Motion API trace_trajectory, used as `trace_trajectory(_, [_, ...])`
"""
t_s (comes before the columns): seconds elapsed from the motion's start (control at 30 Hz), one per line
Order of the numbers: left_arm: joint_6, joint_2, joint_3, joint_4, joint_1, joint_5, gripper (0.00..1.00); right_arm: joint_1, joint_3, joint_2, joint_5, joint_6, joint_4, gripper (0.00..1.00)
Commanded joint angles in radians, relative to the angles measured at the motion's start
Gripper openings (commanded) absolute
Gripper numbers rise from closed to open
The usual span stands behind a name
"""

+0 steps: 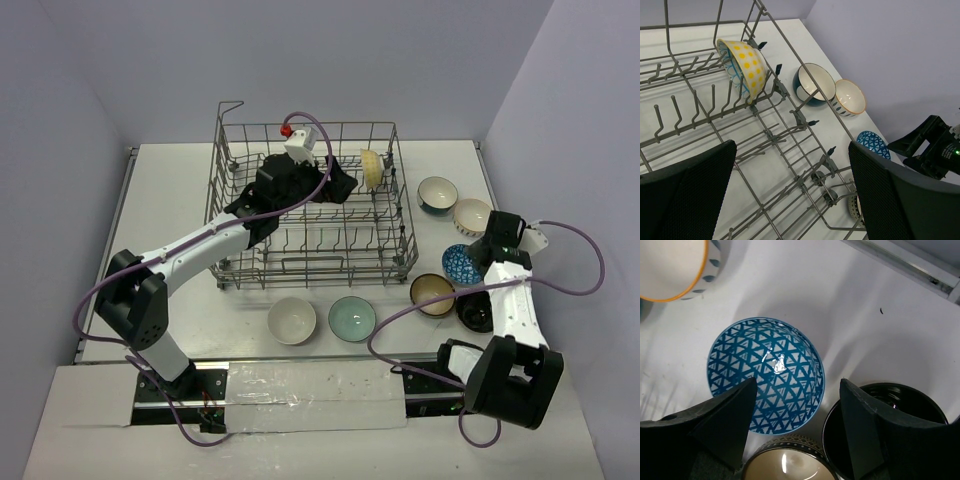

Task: Load the bowls into the dish rack
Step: Pick up the bowl from the corner of the board.

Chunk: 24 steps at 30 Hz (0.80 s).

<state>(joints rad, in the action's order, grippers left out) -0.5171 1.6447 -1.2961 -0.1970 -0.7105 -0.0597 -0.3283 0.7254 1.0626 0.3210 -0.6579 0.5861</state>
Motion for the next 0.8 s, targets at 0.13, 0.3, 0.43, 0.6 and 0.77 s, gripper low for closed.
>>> trace_trajectory(0.13, [0.0, 0.006, -0.02, -0.025, -0.003, -0.026, 0.99, -0.032, 0.022, 0.076, -0.007, -0.019, -0.005, 0.74])
trace_trajectory(0.3, [0.017, 0.003, -0.019, -0.016, -0.004, -0.017, 0.99, -0.055, 0.02, 0.097, -0.02, -0.009, -0.023, 0.73])
trace_trajectory(0.43, [0.026, -0.005, -0.005, -0.021, -0.004, 0.0, 0.99, -0.064, 0.026, 0.103, -0.034, -0.003, -0.04, 0.73])
trace_trajectory(0.6, [0.032, -0.003, 0.001, -0.021, -0.004, -0.006, 0.99, -0.074, 0.026, 0.137, -0.059, 0.003, -0.061, 0.72])
trace_trajectory(0.77, [0.046, -0.011, 0.004, -0.013, -0.003, 0.024, 0.99, -0.077, 0.023, 0.174, -0.089, 0.014, -0.086, 0.66])
